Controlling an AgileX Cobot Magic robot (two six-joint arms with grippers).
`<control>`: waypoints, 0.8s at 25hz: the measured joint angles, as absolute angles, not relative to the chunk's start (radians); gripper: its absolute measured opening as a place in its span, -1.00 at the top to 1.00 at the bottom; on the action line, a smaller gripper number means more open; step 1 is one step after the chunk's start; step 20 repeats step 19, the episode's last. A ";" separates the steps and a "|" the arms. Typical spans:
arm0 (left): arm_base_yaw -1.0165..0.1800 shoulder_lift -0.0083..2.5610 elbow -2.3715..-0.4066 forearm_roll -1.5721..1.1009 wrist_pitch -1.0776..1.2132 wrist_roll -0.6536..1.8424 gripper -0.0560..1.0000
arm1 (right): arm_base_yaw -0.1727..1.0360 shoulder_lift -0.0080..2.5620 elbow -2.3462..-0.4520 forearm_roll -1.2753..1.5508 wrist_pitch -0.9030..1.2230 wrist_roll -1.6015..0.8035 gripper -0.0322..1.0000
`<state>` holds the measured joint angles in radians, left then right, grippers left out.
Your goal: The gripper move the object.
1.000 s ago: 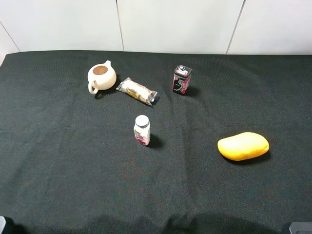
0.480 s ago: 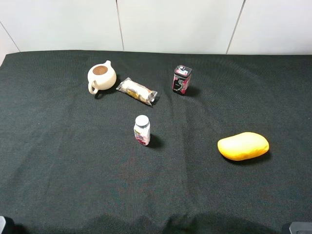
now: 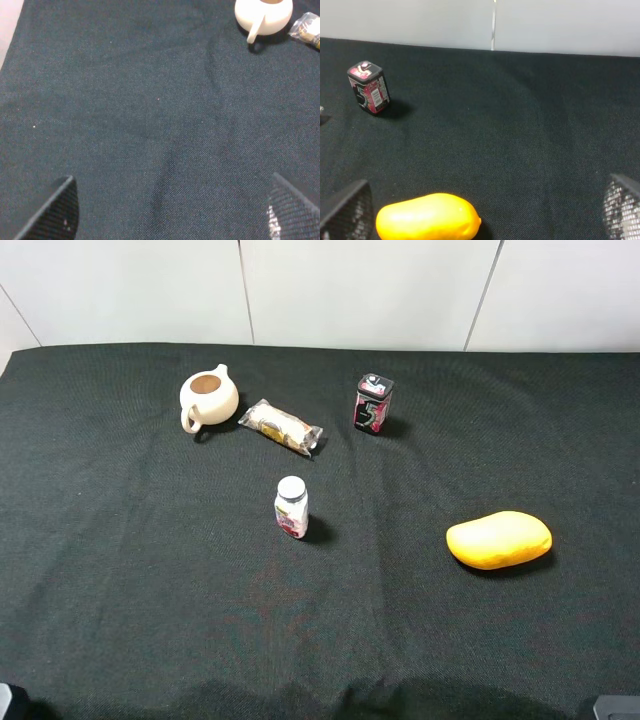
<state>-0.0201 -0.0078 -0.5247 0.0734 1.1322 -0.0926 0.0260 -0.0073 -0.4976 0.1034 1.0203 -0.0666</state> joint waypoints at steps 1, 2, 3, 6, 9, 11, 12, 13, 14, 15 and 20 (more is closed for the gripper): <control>-0.020 -0.008 -0.524 0.073 1.126 -0.093 -0.61 | 0.026 -0.007 -0.498 0.103 1.020 -0.067 -0.41; -0.020 -0.008 -0.521 0.074 1.114 -0.093 -0.61 | 0.026 -0.007 -0.498 0.103 1.020 -0.067 -0.41; -0.020 -0.008 -0.520 0.075 1.104 -0.090 -0.61 | 0.026 -0.007 -0.498 0.103 1.020 -0.067 -0.41; -0.020 -0.008 -0.512 0.077 1.065 -0.079 -0.61 | 0.026 -0.007 -0.498 0.103 1.020 -0.067 -0.41; -0.020 -0.008 -0.508 0.077 1.048 -0.056 -0.61 | 0.026 -0.007 -0.498 0.103 1.020 -0.067 -0.41; -0.020 -0.008 -0.508 0.077 1.042 -0.045 -0.61 | 0.026 -0.007 -0.498 0.103 1.020 -0.067 -0.41; -0.020 -0.008 -0.508 0.078 1.040 -0.043 -0.61 | 0.026 -0.007 -0.498 0.103 1.020 -0.067 -0.41; -0.020 -0.008 -0.508 0.078 1.040 -0.042 -0.61 | 0.026 -0.007 -0.498 0.103 1.020 -0.067 -0.41; -0.020 -0.008 -0.508 0.078 1.040 -0.041 -0.61 | 0.026 -0.007 -0.498 0.103 1.020 -0.067 -0.41; -0.020 -0.008 -0.508 0.078 1.040 -0.040 -0.61 | 0.026 -0.007 -0.498 0.103 1.020 -0.067 -0.41; -0.020 -0.008 -0.508 0.078 1.040 -0.039 -0.61 | 0.026 -0.007 -0.498 0.103 1.020 -0.067 -0.41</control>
